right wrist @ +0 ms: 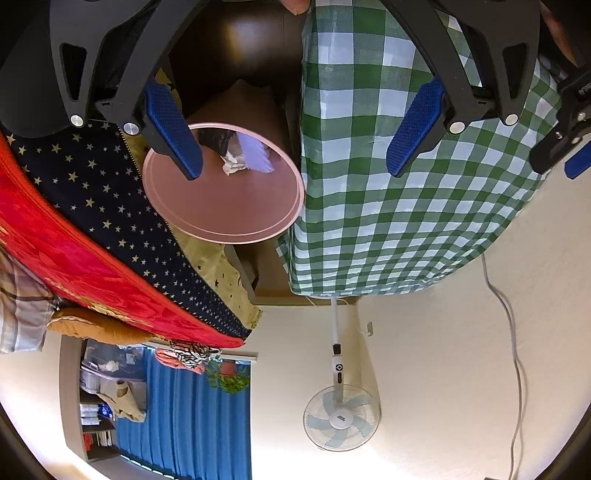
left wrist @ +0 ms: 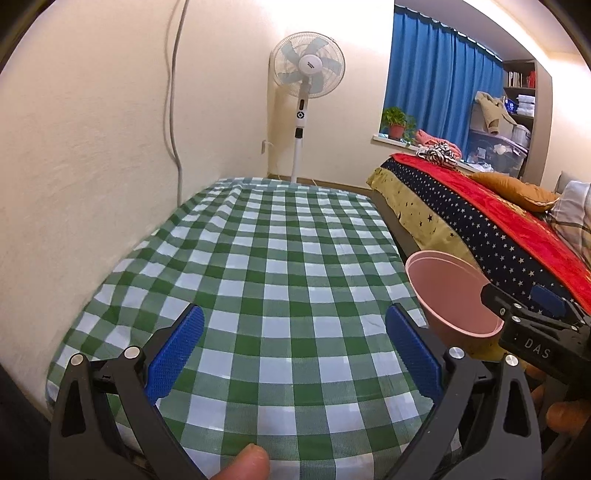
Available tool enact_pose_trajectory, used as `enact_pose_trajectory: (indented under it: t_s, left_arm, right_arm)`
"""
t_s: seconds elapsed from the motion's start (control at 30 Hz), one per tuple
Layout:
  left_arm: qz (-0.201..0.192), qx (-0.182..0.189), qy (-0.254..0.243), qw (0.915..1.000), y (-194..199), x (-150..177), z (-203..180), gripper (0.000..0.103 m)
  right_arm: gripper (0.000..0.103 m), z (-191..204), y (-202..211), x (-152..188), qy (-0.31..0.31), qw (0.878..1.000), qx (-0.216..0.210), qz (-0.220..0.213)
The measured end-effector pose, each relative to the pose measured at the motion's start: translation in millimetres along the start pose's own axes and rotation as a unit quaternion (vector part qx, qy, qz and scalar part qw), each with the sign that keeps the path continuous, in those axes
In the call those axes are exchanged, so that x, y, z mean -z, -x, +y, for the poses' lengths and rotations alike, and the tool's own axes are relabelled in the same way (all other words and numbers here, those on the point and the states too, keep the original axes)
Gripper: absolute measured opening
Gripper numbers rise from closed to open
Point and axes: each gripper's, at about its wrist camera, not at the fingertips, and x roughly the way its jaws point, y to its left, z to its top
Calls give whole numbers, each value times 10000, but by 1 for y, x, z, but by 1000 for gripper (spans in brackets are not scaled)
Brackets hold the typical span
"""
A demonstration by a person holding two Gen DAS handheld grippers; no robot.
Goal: Collect trash
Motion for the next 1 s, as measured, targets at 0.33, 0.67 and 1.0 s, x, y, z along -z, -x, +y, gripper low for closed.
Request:
enact_pose_trajectory:
  t_s: [0.33, 0.67, 1.0]
  left_arm:
    - [50, -39, 33, 10000, -10, 4, -4, 95]
    - [86, -56, 30, 9999, -14, 5, -3, 95]
    - [80, -32, 33, 10000, -14, 4, -4, 95]
  right_arm:
    - [98, -5, -4, -3, -98, 10000, 7, -15]
    - [98, 0, -5, -3, 28, 10000, -41, -68]
    - [98, 2, -5, -3, 46, 10000, -42, -67]
